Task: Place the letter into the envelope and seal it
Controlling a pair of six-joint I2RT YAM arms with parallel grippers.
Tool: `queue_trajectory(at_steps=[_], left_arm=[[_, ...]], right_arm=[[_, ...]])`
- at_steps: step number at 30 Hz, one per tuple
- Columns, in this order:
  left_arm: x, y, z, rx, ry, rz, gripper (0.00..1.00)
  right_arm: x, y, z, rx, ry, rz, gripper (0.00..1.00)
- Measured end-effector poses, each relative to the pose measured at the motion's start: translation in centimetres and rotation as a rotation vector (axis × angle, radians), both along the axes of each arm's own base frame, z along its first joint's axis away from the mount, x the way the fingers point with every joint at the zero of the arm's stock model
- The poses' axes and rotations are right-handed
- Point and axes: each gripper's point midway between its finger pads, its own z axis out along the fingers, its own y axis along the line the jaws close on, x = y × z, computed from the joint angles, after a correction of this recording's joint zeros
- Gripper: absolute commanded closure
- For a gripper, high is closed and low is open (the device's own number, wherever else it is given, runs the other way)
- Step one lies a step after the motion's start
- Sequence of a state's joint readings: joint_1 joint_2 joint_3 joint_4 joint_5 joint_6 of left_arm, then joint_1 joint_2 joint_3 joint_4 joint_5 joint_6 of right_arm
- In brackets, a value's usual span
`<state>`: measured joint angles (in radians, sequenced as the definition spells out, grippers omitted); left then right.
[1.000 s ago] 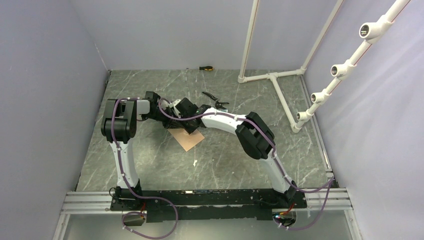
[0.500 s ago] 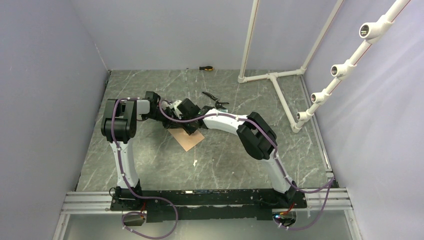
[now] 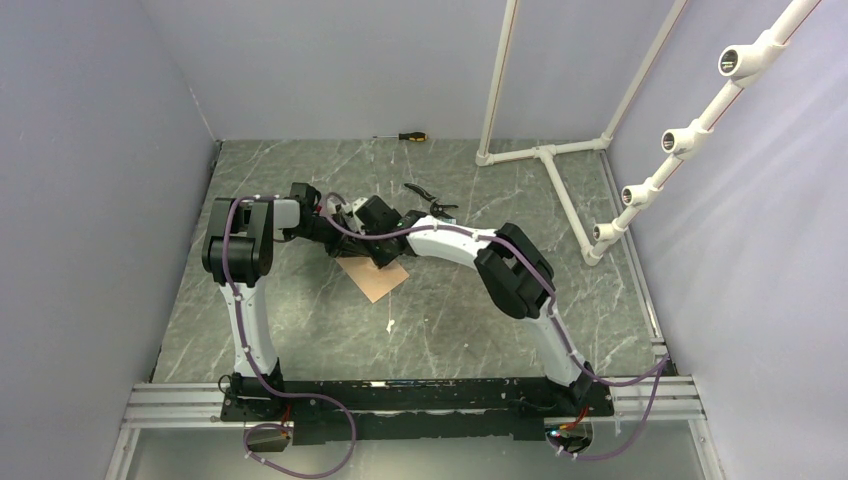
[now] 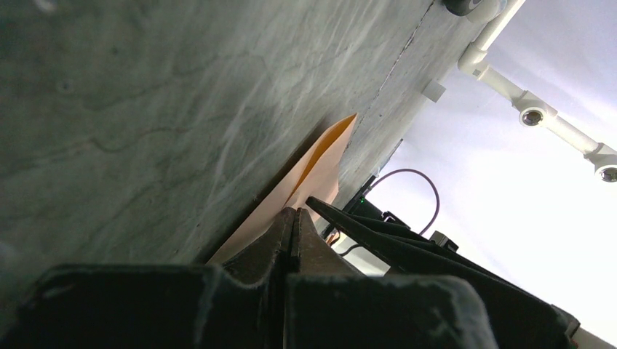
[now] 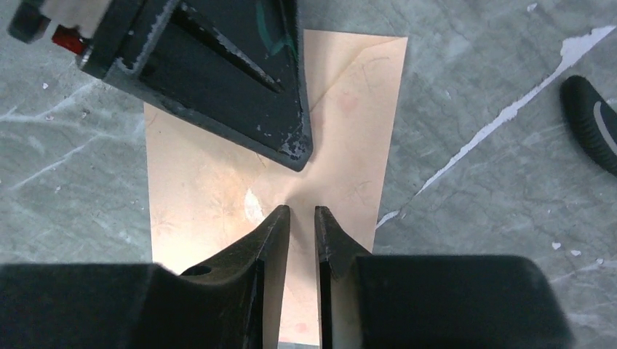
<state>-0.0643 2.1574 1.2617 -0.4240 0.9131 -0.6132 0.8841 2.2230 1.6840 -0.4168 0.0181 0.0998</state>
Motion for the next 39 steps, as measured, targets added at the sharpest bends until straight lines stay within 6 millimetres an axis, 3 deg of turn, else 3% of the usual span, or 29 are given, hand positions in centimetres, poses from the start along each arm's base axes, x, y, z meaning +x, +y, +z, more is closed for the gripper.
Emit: queue_trajectory(at_steps=[11, 21, 30, 39], left_arm=[[0.0, 0.0, 0.0, 0.000, 0.000, 0.000, 0.97], [0.0, 0.0, 0.0, 0.000, 0.000, 0.000, 0.98], [0.0, 0.0, 0.0, 0.000, 0.000, 0.000, 0.97], [0.0, 0.0, 0.0, 0.000, 0.000, 0.000, 0.98]], right_arm=[[-0.6, -1.3, 0.7, 0.023, 0.095, -0.055, 0.85], [-3.1, -0.6, 0.0, -0.037, 0.109, 0.025, 0.81], [-3.0, -0.4, -0.2, -0.082, 0.097, 0.022, 0.75], [-3.2, -0.1, -0.1, -0.054, 0.124, 0.028, 0.77]])
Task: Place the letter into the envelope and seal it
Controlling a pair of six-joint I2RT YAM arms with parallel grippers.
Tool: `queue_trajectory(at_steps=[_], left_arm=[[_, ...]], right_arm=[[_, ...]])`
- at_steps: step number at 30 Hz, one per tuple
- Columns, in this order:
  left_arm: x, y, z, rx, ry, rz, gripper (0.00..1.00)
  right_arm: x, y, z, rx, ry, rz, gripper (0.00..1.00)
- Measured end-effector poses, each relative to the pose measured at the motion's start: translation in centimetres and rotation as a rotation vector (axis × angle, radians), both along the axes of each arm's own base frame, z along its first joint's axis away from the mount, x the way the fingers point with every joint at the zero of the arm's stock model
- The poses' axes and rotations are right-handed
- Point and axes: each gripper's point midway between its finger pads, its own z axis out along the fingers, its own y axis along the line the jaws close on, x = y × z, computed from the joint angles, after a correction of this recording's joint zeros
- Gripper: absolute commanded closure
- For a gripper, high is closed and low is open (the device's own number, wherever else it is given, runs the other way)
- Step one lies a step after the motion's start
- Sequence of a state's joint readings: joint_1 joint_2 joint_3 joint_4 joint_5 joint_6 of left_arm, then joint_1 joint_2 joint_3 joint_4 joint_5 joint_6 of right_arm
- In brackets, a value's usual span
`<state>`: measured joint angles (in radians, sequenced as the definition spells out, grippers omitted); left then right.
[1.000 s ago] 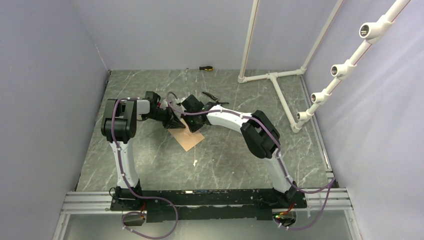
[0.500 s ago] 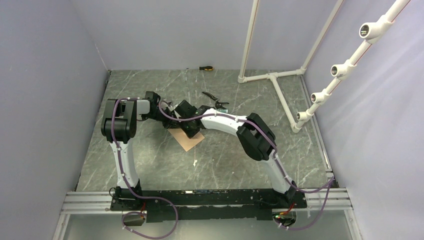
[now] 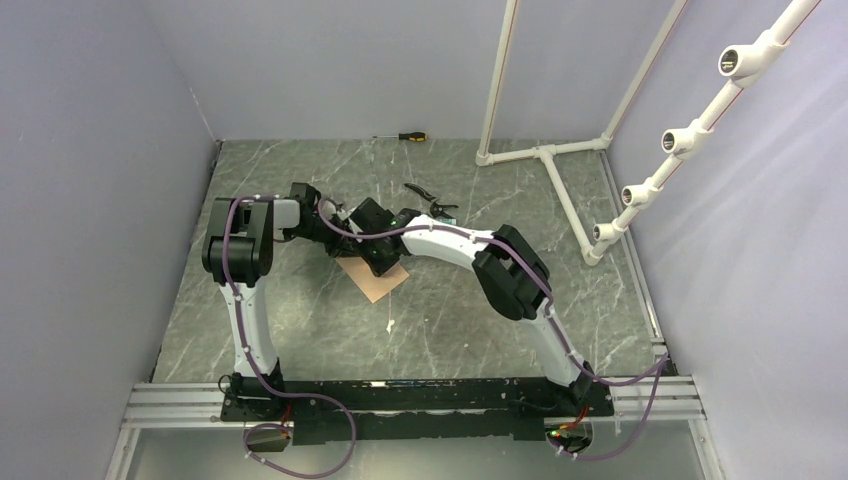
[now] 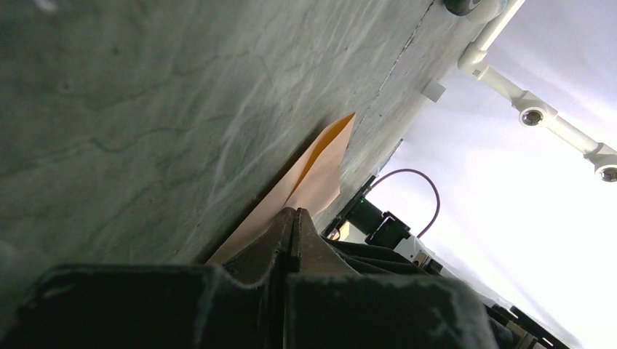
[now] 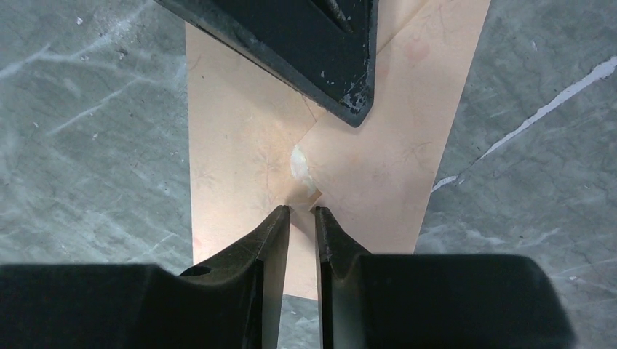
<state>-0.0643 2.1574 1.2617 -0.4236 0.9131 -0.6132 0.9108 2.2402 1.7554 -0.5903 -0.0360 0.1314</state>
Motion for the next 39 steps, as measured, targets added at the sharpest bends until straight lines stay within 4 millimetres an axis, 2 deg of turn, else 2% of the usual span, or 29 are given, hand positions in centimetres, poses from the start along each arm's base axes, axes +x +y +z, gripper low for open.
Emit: queue_trajectory(at_steps=[14, 19, 23, 26, 30, 34, 37, 39], left_arm=[[-0.1, 0.0, 0.0, -0.003, -0.001, 0.000, 0.97], [0.0, 0.0, 0.0, -0.005, -0.003, 0.000, 0.97], [0.1, 0.0, 0.1, -0.012, -0.010, -0.003, 0.90], [0.2, 0.0, 0.4, -0.016, -0.019, -0.005, 0.79], [1.4, 0.1, 1.7, -0.013, -0.058, -0.006, 0.65], [3.3, 0.1, 5.2, -0.020, -0.171, -0.006, 0.58], [4.0, 0.2, 7.8, -0.023, -0.247, -0.005, 0.54], [4.0, 0.3, 8.9, -0.015, -0.273, -0.004, 0.50]], right_arm=[[0.9, 1.9, 0.4, 0.168, 0.079, -0.006, 0.78], [0.2, 2.6, 0.4, 0.211, 0.111, 0.019, 0.77], [-0.3, 2.7, 1.0, 0.250, 0.126, 0.031, 0.76], [-0.4, 2.3, 2.9, 0.299, 0.121, 0.015, 0.76], [1.0, 0.0, 7.9, 0.406, 0.053, -0.067, 0.73], [3.5, -4.3, 12.9, 0.491, -0.072, -0.214, 0.70], [5.3, -7.2, 14.1, 0.489, -0.140, -0.321, 0.69], [6.0, -8.8, 13.8, 0.453, -0.168, -0.395, 0.65]])
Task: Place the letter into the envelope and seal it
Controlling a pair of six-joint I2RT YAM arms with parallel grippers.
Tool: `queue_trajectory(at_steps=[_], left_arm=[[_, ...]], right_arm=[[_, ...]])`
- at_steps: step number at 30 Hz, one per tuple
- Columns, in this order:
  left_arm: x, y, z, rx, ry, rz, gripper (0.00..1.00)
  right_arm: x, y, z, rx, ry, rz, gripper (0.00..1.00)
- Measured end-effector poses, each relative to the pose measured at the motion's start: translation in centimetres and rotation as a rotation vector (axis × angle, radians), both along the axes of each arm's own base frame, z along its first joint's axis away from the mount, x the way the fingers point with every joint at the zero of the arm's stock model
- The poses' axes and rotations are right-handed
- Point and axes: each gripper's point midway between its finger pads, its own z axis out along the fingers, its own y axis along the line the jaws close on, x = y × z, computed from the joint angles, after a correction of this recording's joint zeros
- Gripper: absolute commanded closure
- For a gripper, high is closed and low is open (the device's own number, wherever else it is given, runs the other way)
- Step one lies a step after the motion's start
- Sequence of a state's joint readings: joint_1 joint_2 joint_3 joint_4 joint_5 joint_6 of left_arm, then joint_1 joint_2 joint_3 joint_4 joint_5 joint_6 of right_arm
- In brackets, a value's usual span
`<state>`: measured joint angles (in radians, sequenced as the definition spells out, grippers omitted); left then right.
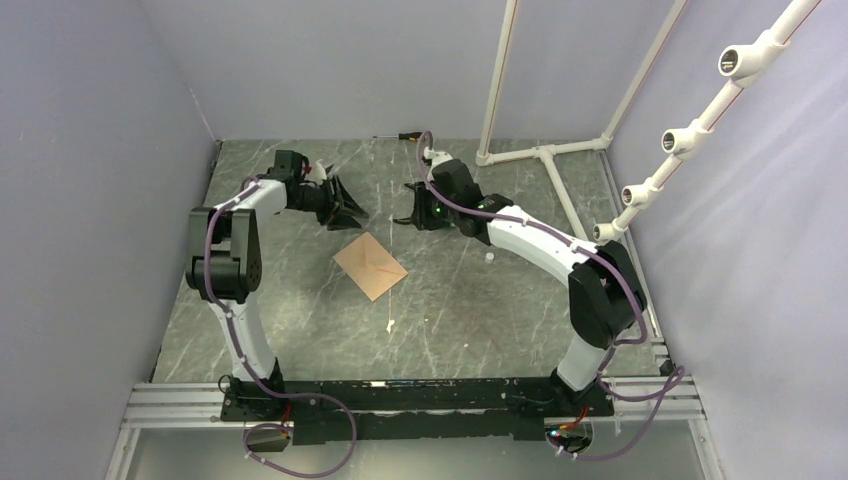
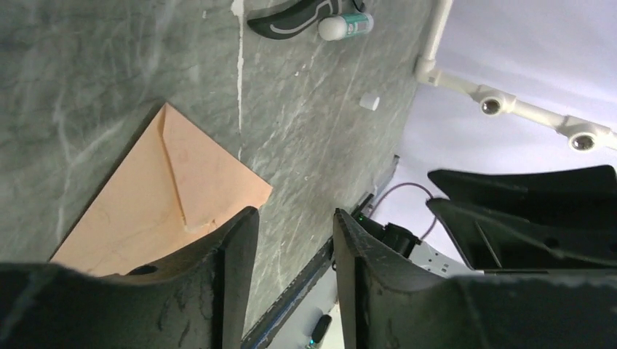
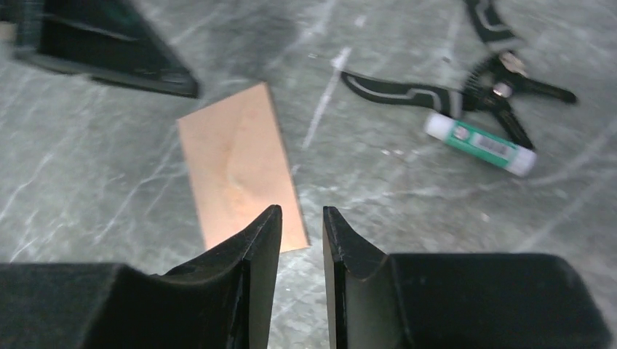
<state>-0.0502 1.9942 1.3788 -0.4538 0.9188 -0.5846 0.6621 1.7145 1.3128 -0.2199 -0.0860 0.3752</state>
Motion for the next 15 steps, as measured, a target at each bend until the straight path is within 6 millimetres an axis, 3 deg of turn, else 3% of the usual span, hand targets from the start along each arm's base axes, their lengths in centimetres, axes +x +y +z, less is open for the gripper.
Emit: queue_trajectory(at_steps=[3, 6, 11, 15], left_arm=[[-0.1, 0.7, 0.5, 0.067, -0.022, 0.024, 0.45], [-0.4, 2.4, 0.2, 0.200, -0.056, 0.089, 0.30], [-2.1, 5.4, 1.6, 0.377, -0.139, 0.189, 0.14], [-1.9, 6.6, 2.6, 0.441, -0.195, 0.230, 0.16]], right_arm=[[0.6, -2.2, -1.3, -0.072, 0.020, -0.107, 0.51], [0.7, -4.7, -2.8, -0.153, 0.051, -0.207, 0.41], [0.3, -7.8, -4.4, -0.207, 0.097, -0.275, 0.36], [0.0, -7.8, -4.6, -0.202, 0.119, -0.223, 0.36]])
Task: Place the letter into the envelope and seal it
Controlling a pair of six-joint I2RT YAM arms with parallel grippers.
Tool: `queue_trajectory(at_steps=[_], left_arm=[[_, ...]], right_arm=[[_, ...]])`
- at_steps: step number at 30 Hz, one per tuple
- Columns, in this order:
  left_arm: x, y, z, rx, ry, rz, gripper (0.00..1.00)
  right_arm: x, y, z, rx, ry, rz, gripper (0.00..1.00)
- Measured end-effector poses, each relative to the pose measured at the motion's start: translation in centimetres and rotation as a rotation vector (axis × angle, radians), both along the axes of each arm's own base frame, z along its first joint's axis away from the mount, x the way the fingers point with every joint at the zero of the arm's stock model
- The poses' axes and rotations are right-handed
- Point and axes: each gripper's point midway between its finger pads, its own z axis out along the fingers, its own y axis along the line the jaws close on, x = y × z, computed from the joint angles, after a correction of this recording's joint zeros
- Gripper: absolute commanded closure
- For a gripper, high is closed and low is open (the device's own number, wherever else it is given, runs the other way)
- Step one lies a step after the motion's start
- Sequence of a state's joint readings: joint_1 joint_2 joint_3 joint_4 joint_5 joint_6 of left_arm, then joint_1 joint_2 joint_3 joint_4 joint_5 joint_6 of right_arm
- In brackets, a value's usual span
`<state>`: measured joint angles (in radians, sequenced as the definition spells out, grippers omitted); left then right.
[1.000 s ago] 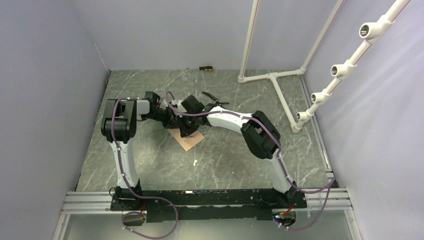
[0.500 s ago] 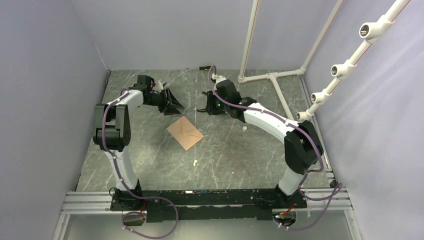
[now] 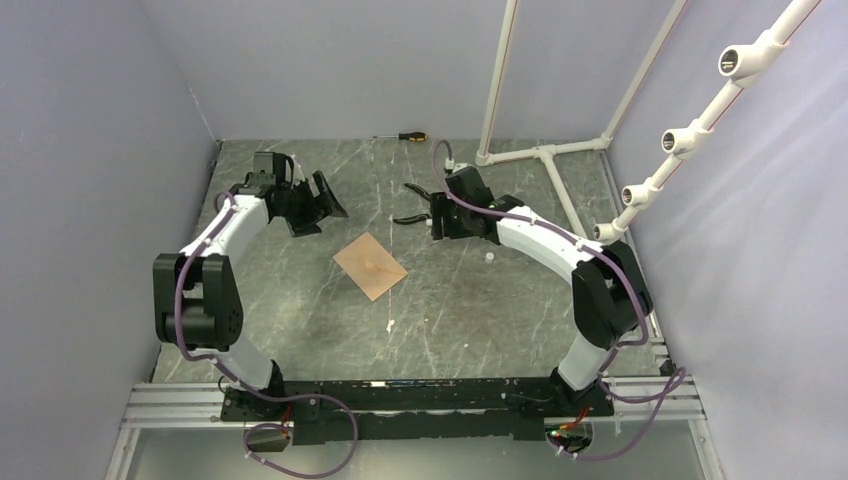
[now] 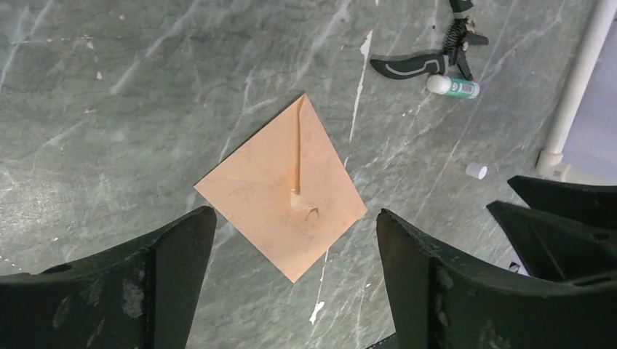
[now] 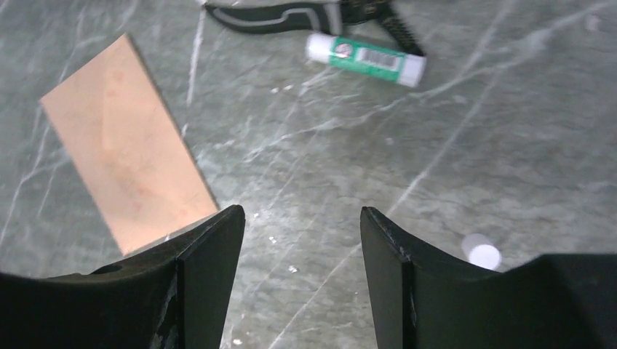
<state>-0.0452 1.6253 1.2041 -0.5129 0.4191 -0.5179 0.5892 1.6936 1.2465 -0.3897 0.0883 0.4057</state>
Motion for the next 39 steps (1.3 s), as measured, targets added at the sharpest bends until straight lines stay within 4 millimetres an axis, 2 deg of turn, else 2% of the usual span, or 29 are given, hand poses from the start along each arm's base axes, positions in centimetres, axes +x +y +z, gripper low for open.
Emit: queue_trajectory(at_steps=[4, 7, 12, 16, 20, 26, 28, 31, 33, 39], left_arm=[[-0.1, 0.2, -0.8, 0.013, 0.020, 0.007, 0.29], [-0.6, -0.2, -1.8, -0.014, 0.051, 0.000, 0.39], [-0.7, -1.9, -3.7, -0.125, 0.111, -0.016, 0.43], [-0.2, -3.0, -5.5, -0.208, 0.165, -0.022, 0.45], [-0.3, -4.0, -7.5, -0.283, 0.238, -0.028, 0.50], [-0.3, -5.2, -9.0, -0.379, 0.316, -0.038, 0.58], [-0.2, -5.5, -9.0, -0.403, 0.328, -0.044, 0.59], [0.1, -5.7, -8.8, -0.421, 0.333, -0.048, 0.61], [0.4, -5.7, -8.6, -0.422, 0.330, -0.048, 0.63], [0.8, -5.4, -8.9, -0.389, 0.337, -0.048, 0.68]], right_arm=[[-1.1, 2.5, -0.4, 0.019, 0.023, 0.136, 0.38], [-1.9, 5.4, -1.3, -0.007, 0.021, 0.247, 0.45], [-3.5, 10.8, -3.6, -0.054, 0.006, 0.419, 0.49], [-4.1, 13.5, -5.7, -0.106, -0.002, 0.506, 0.52], [-3.9, 13.8, -6.9, -0.166, -0.021, 0.547, 0.49], [-3.7, 13.6, -6.9, -0.238, -0.071, 0.602, 0.48], [-3.6, 13.6, -6.9, -0.257, -0.089, 0.612, 0.53], [-3.6, 13.7, -7.0, -0.272, -0.099, 0.621, 0.68], [-3.5, 13.6, -7.3, -0.285, -0.101, 0.618, 0.74], [-2.8, 13.5, -7.2, -0.298, -0.112, 0.589, 0.78]])
